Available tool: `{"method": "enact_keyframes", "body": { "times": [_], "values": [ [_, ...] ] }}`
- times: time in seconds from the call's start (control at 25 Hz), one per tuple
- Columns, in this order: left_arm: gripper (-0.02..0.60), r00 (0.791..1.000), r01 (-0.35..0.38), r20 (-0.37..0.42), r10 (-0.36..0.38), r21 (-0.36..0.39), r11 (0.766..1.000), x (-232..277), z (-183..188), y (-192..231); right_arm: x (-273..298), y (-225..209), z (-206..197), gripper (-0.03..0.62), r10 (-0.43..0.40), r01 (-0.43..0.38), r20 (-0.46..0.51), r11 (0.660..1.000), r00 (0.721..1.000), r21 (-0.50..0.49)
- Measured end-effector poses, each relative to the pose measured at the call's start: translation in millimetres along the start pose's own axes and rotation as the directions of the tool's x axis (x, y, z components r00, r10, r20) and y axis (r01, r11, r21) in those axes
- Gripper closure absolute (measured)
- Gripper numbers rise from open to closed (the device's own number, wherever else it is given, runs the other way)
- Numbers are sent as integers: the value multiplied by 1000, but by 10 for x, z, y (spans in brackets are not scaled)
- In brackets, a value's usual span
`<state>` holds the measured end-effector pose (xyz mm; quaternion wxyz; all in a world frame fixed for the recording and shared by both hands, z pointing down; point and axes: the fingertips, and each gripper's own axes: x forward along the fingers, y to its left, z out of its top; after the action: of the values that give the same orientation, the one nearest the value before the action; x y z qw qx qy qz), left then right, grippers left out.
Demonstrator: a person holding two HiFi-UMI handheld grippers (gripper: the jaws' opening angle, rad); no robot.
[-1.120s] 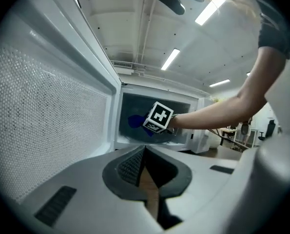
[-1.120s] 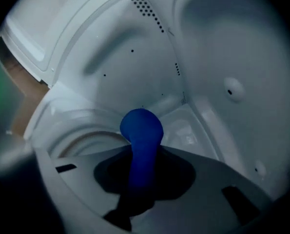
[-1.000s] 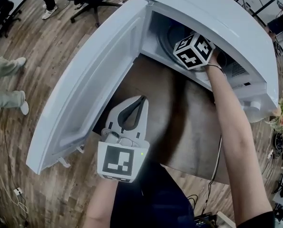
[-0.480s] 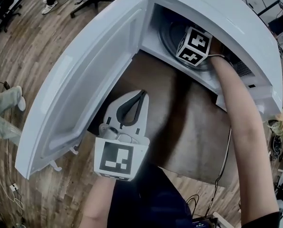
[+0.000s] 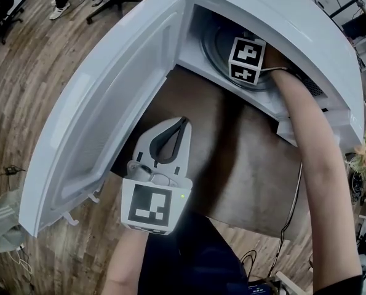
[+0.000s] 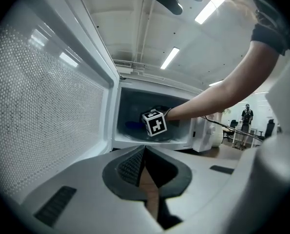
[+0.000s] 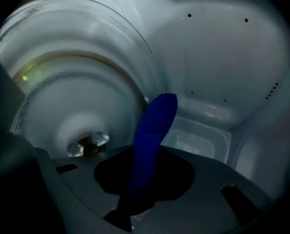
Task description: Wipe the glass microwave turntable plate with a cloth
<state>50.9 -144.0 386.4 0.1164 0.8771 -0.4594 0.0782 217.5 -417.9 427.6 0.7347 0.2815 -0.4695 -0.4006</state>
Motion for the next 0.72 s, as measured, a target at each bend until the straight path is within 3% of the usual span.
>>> {"method": "enact_keyframes", "body": {
  "times": [0.36, 0.52, 0.72],
  "values": [
    [577, 1000, 17, 3, -17, -1, 1000, -15, 7, -25, 15, 254, -449, 530, 126, -123, -188, 992, 974, 28],
    [577, 1000, 25, 0, -25, -4, 1000, -10, -14, -46, -7, 417, -700, 531, 203, -188, -282, 979, 938, 80],
    [577, 1000, 27, -1, -27, -8, 1000, 16, -34, -75, -83, 603, -937, 536, 297, -287, -389, 954, 872, 85]
  ]
}}
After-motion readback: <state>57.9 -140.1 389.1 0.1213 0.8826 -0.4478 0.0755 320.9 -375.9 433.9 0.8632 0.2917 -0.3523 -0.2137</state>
